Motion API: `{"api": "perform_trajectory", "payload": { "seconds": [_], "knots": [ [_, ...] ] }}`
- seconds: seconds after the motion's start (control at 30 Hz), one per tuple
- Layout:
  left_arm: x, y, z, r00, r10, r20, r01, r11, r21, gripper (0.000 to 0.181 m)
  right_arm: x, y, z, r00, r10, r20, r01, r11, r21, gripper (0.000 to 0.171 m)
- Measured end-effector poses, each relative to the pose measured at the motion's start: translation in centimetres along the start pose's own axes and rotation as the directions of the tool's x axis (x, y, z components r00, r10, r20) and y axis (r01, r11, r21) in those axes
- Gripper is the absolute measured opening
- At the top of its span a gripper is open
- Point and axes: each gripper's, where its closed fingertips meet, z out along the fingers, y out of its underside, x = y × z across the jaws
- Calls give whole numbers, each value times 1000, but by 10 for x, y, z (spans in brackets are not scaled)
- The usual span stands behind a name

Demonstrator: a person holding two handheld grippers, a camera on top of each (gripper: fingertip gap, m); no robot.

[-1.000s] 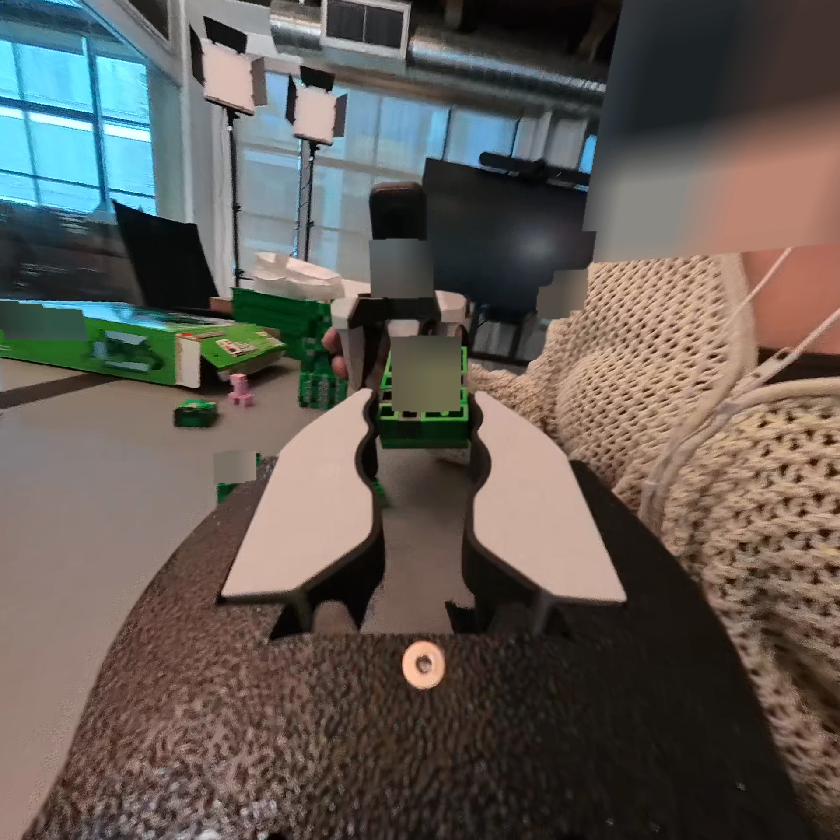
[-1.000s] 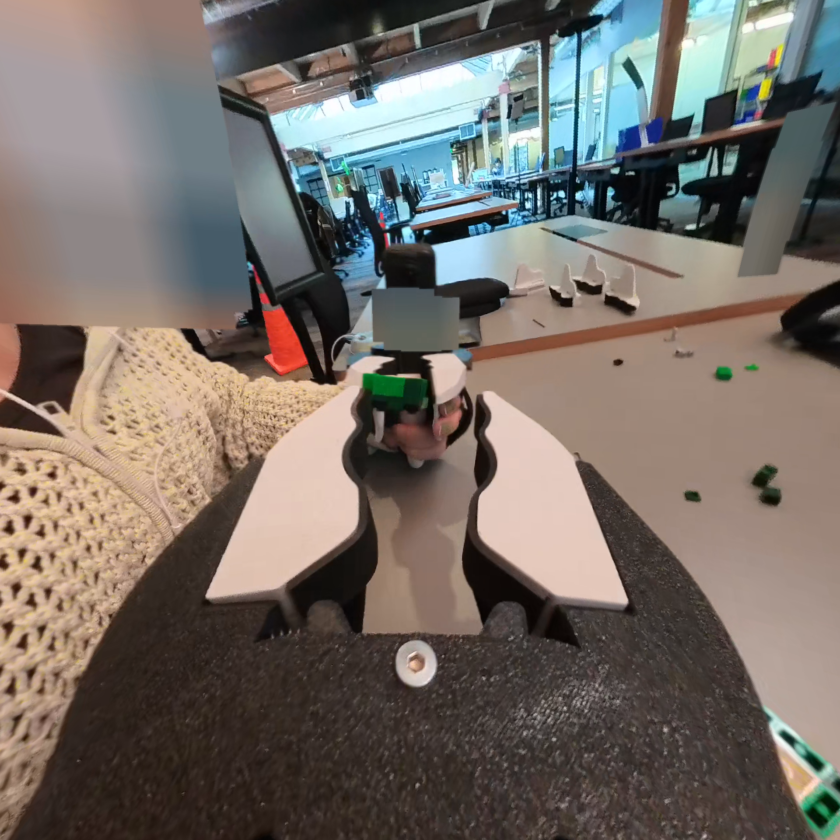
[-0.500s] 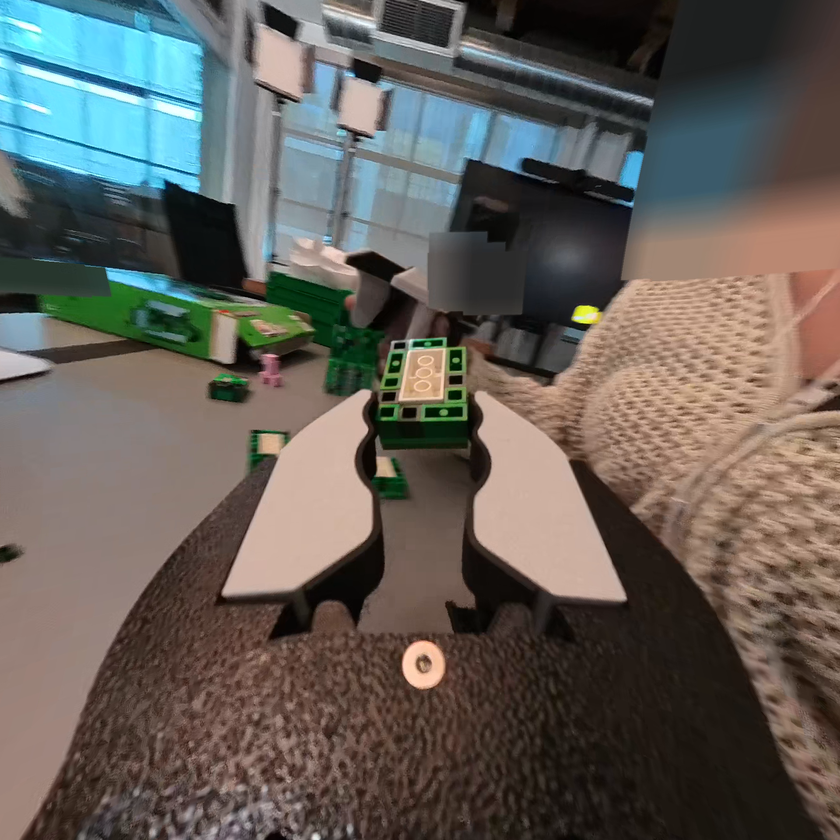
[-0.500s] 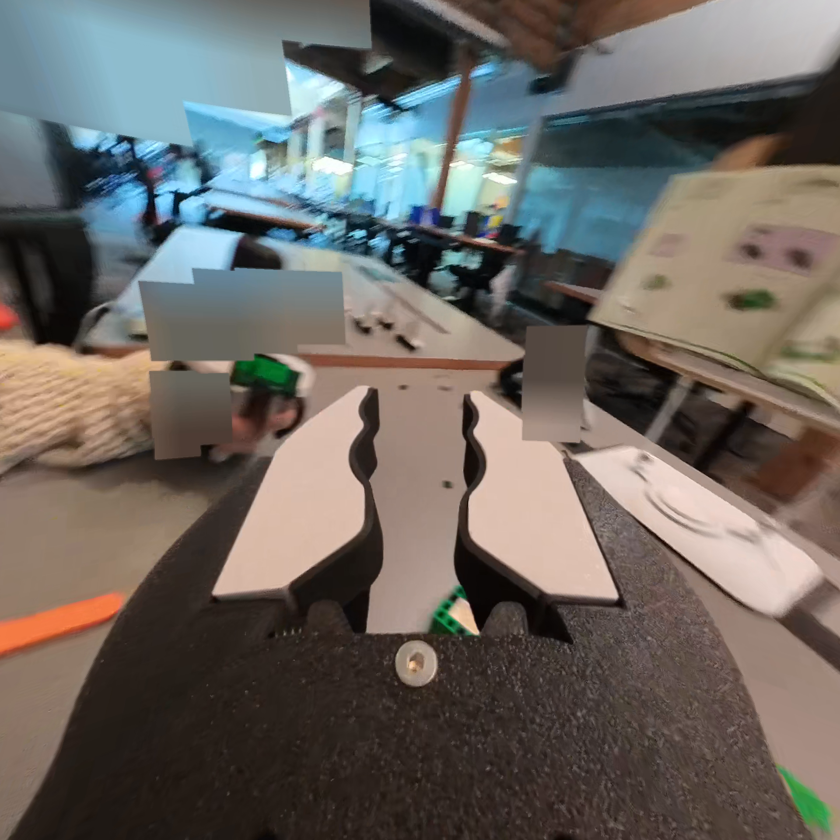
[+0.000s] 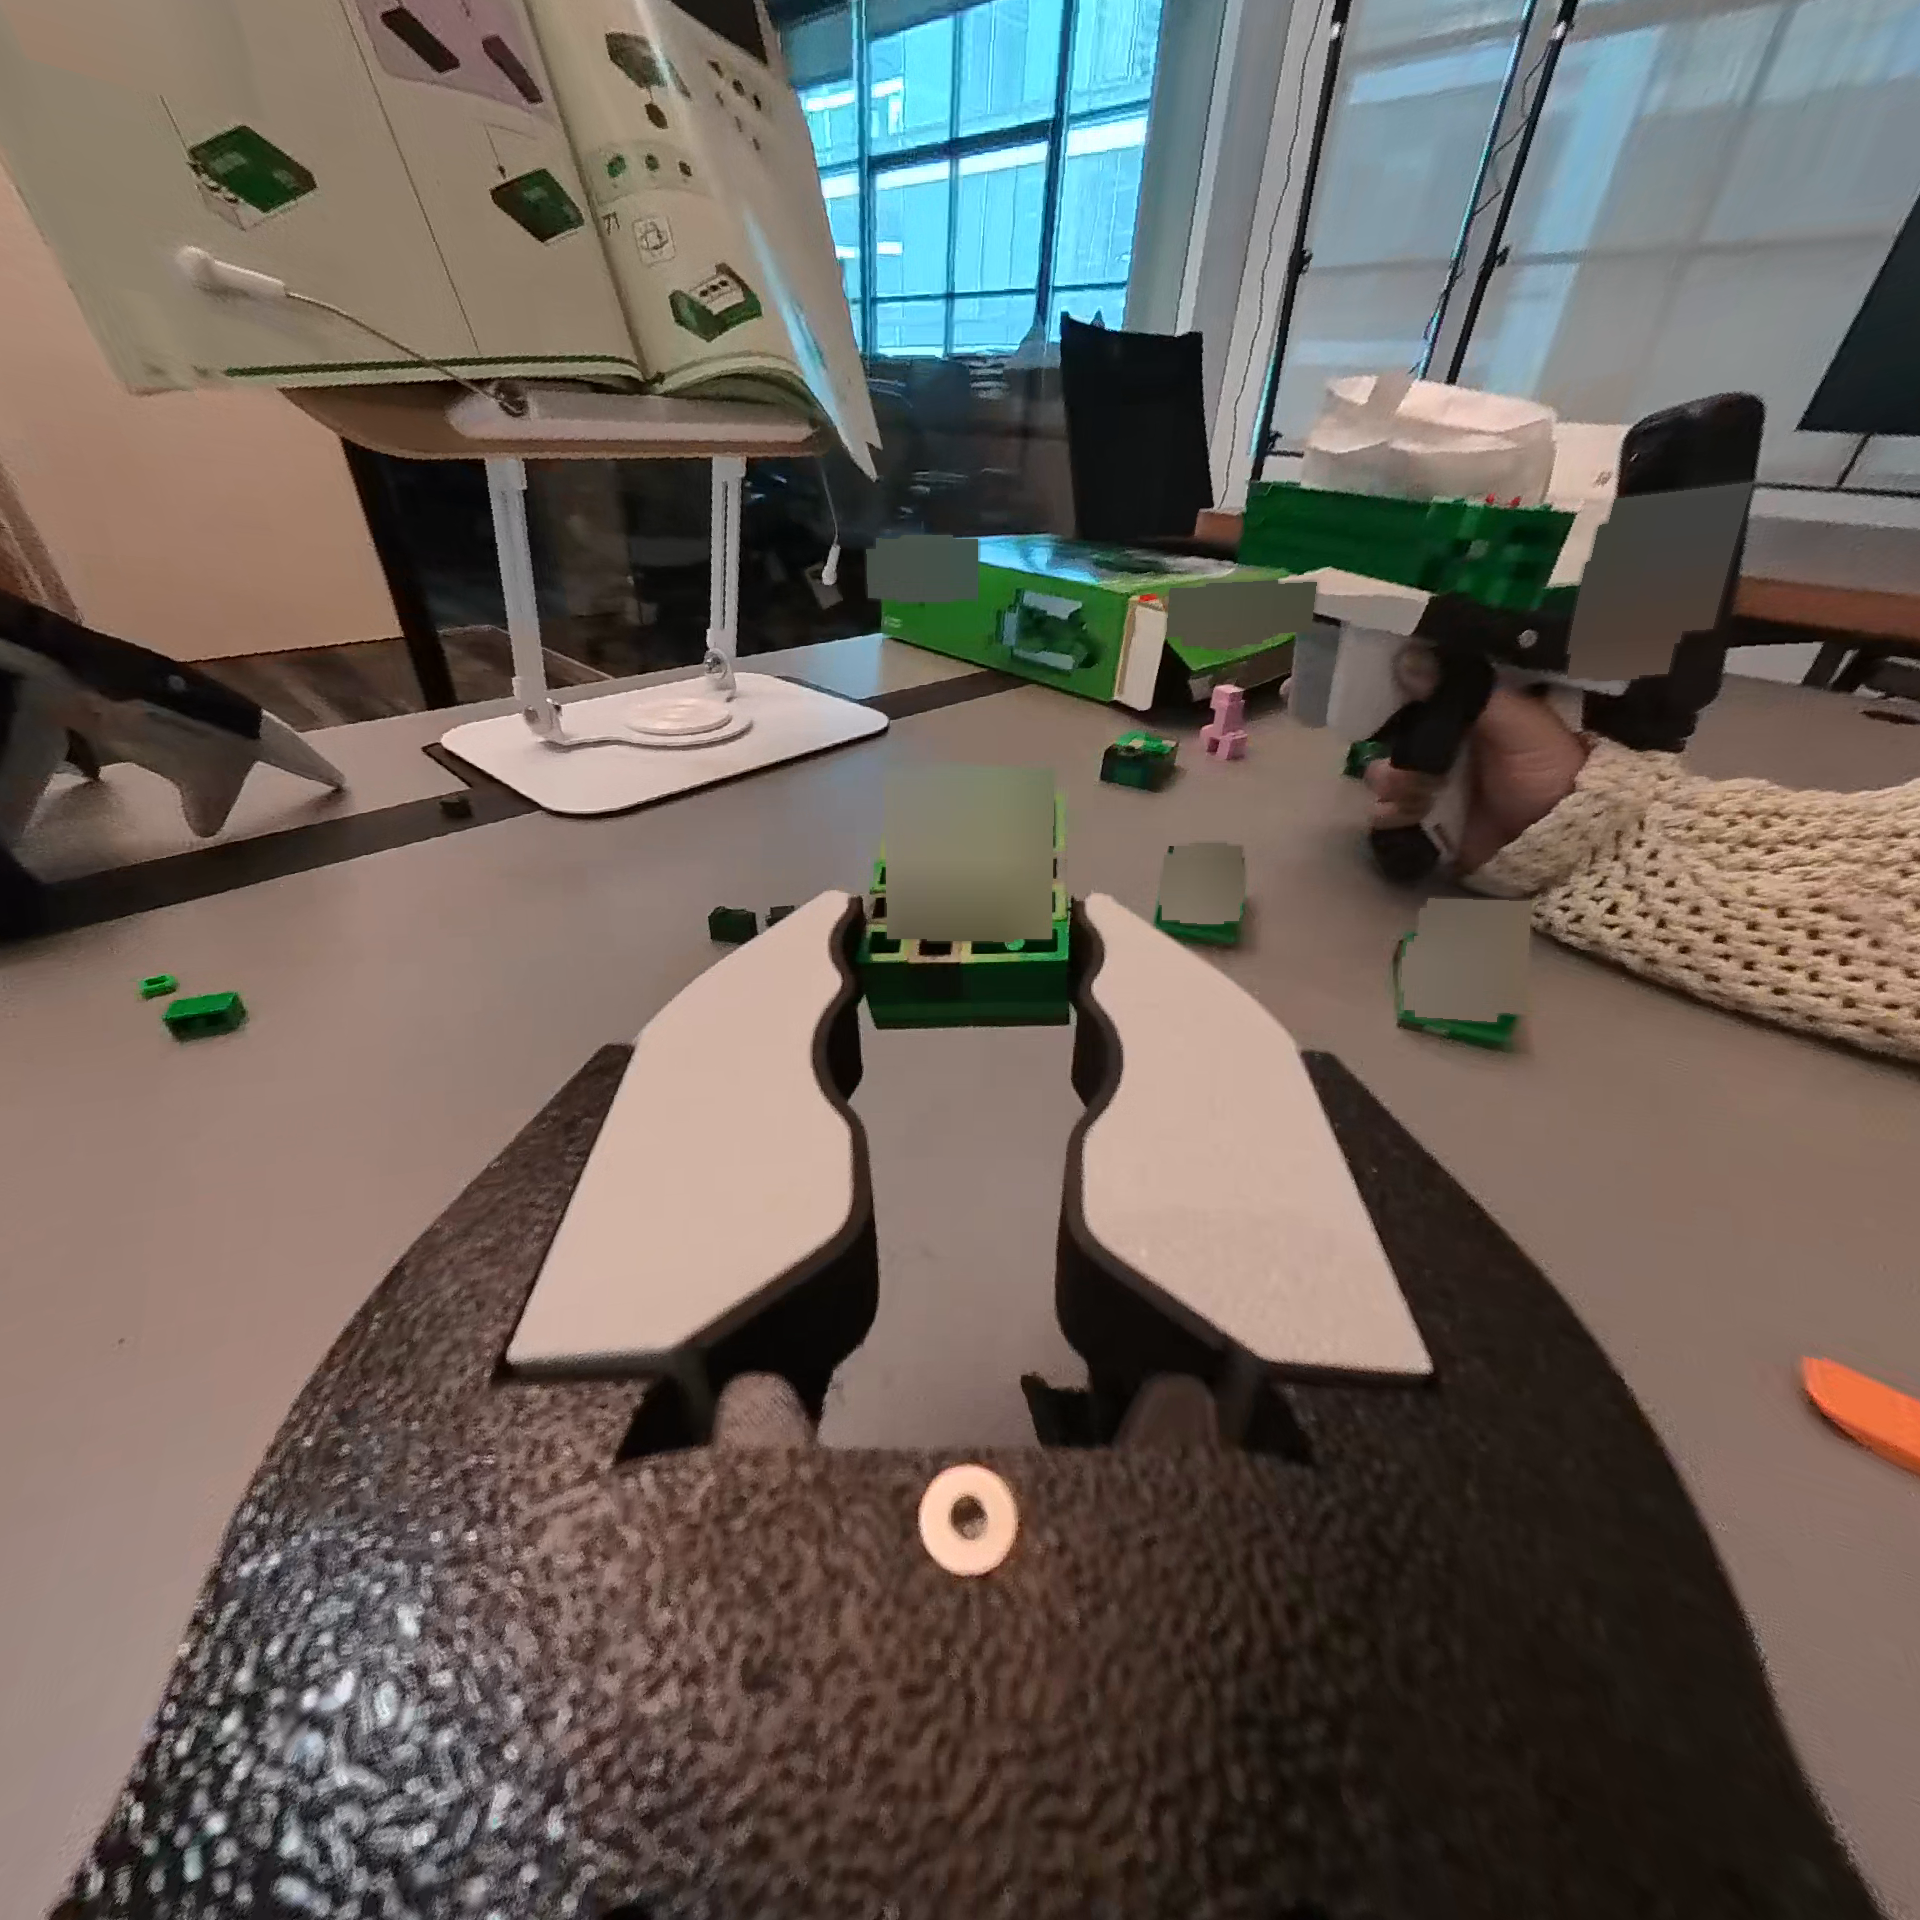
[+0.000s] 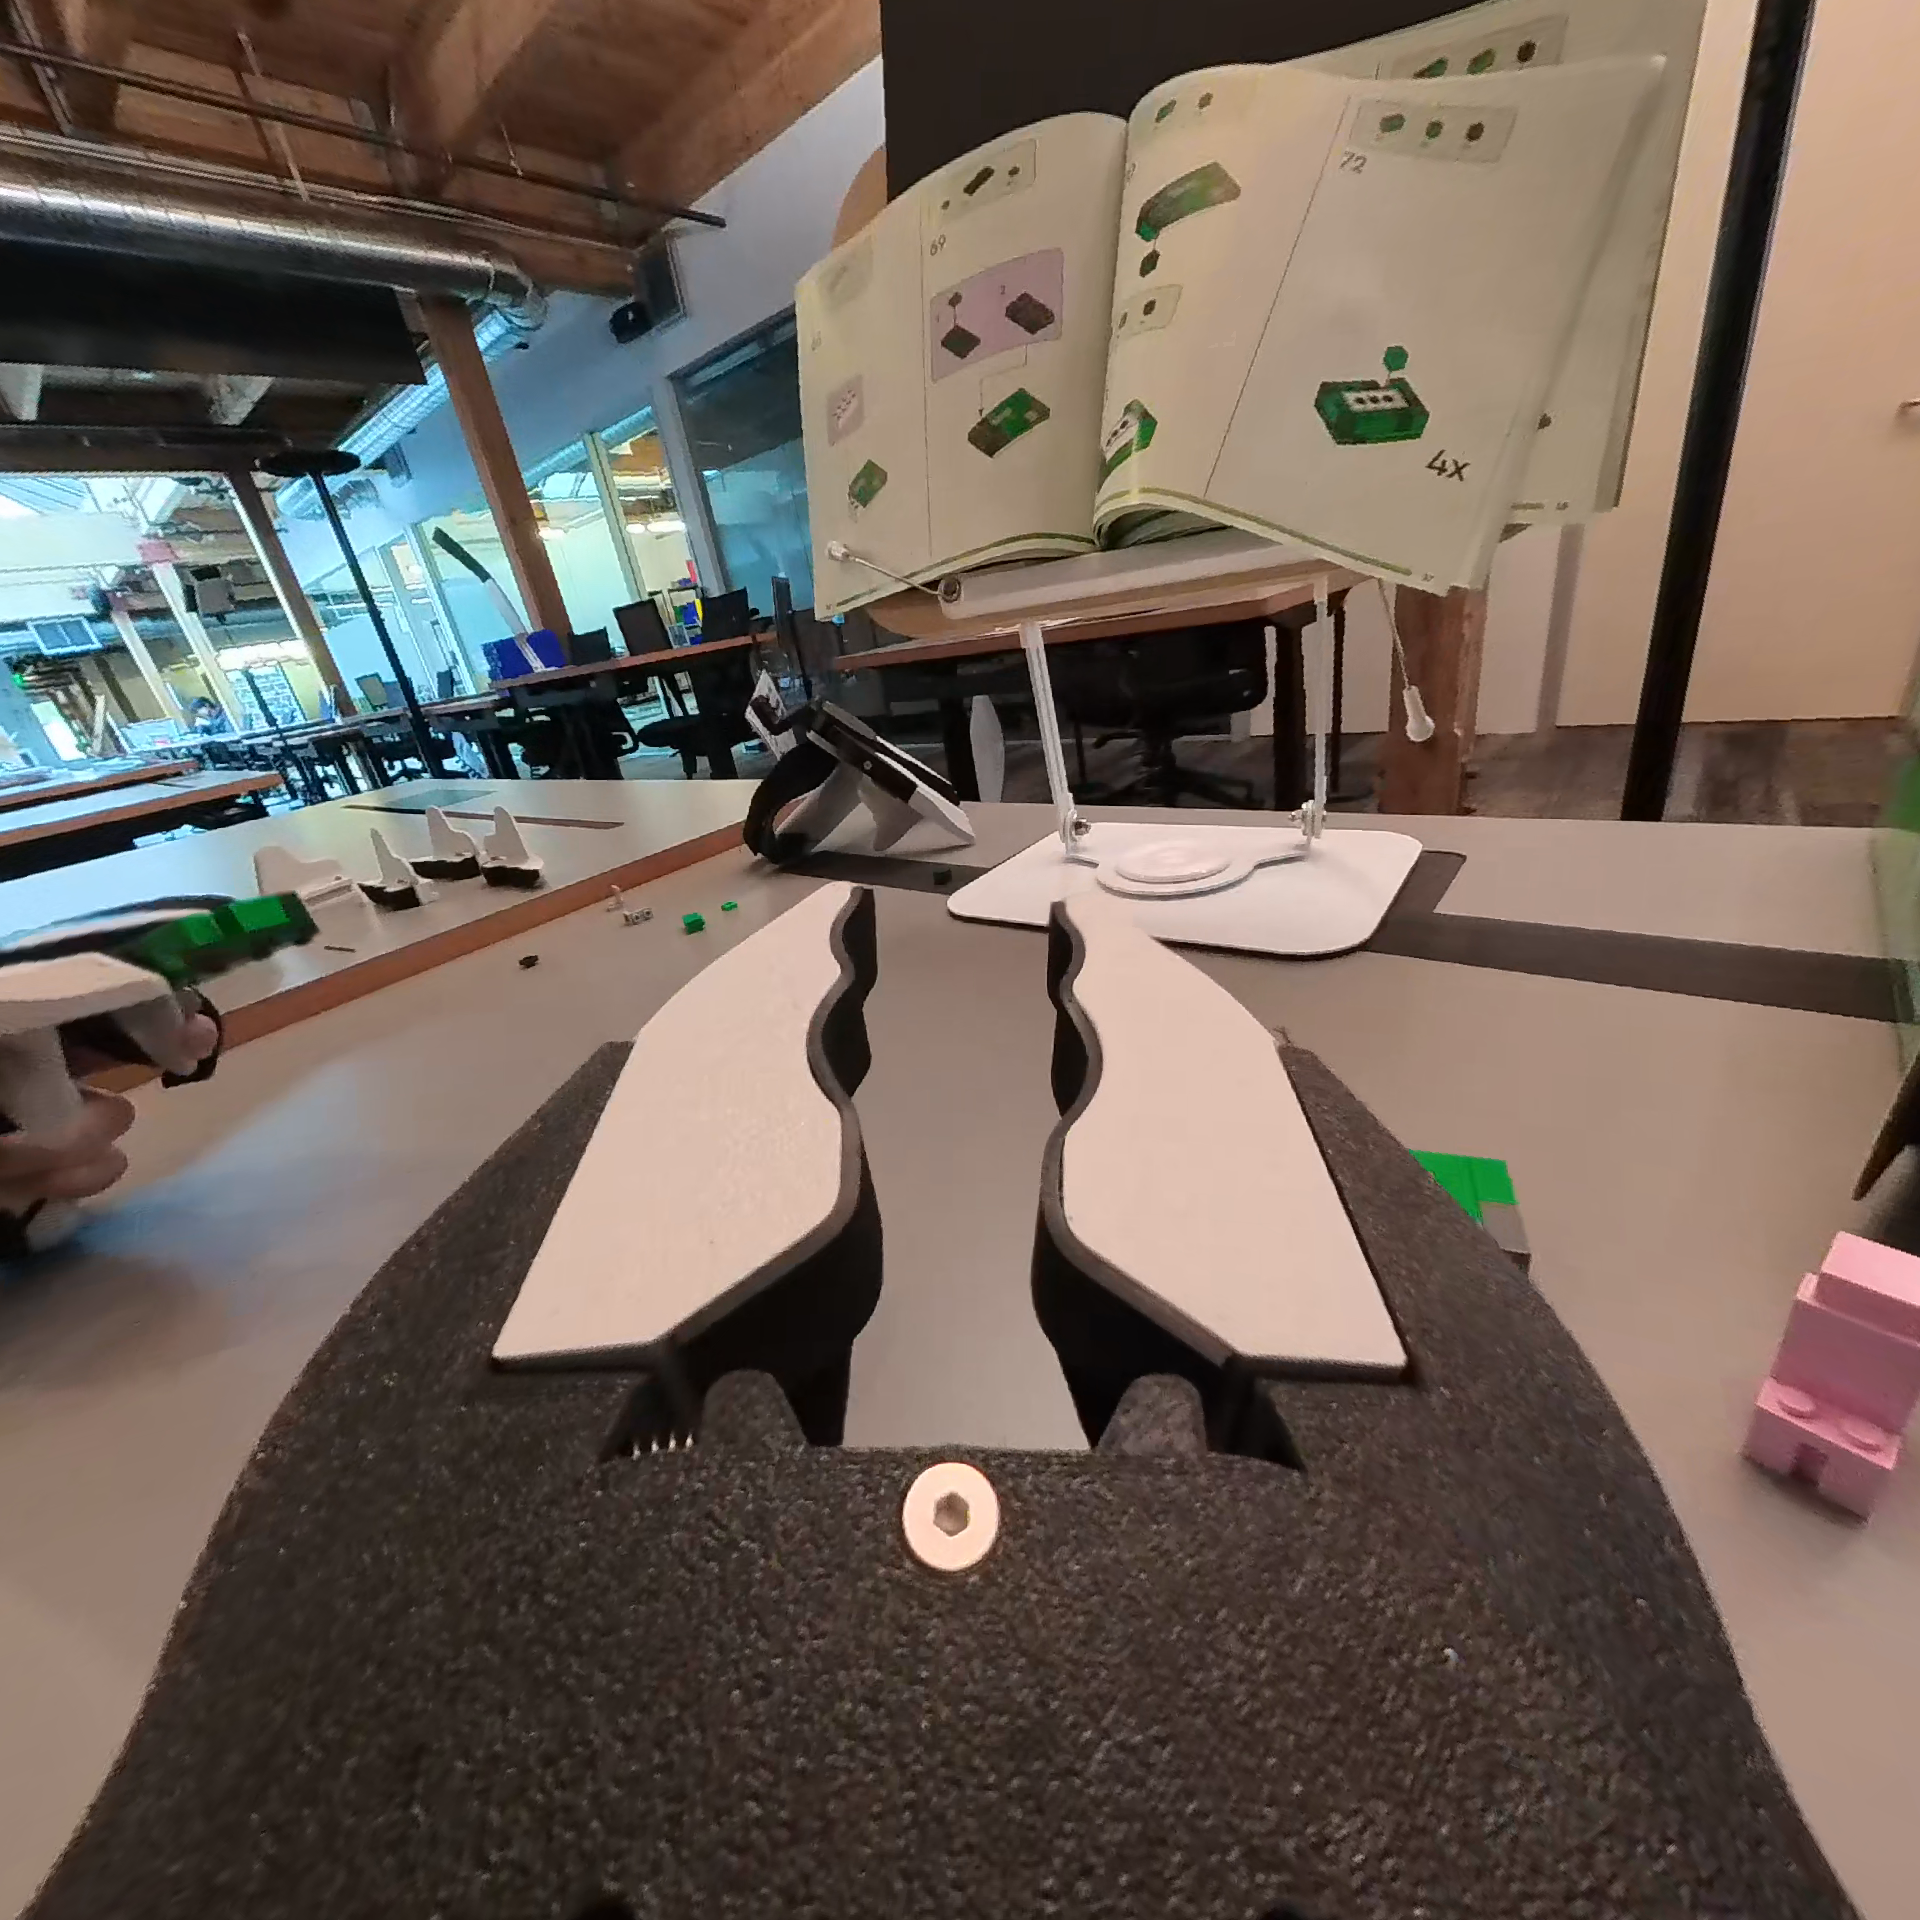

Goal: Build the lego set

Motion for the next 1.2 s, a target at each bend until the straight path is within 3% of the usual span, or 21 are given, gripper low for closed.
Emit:
{"api": "perform_trajectory", "payload": {
  "seconds": [0.53,0.73,0.83,1.03,1.2],
  "knots": [
    [15,14,6,993,99,-70,-105,990,-93,37,2,-1,-1,997,78,25,-78,997,20,28],
    [21,23,12,983,171,-68,-180,971,-155,37,-10,5,6,997,32,76,-29,999,-35,28],
    [25,20,12,983,160,-88,-170,977,-130,37,-39,19,20,986,-28,166,56,984,-167,27],
    [21,20,14,977,209,-52,-214,968,-134,37,-87,55,85,896,-180,406,373,800,-469,27],
    [13,16,12,986,165,-9,-165,980,-111,37,-85,107,125,828,-136,543,509,587,-629,22]
  ]
}}
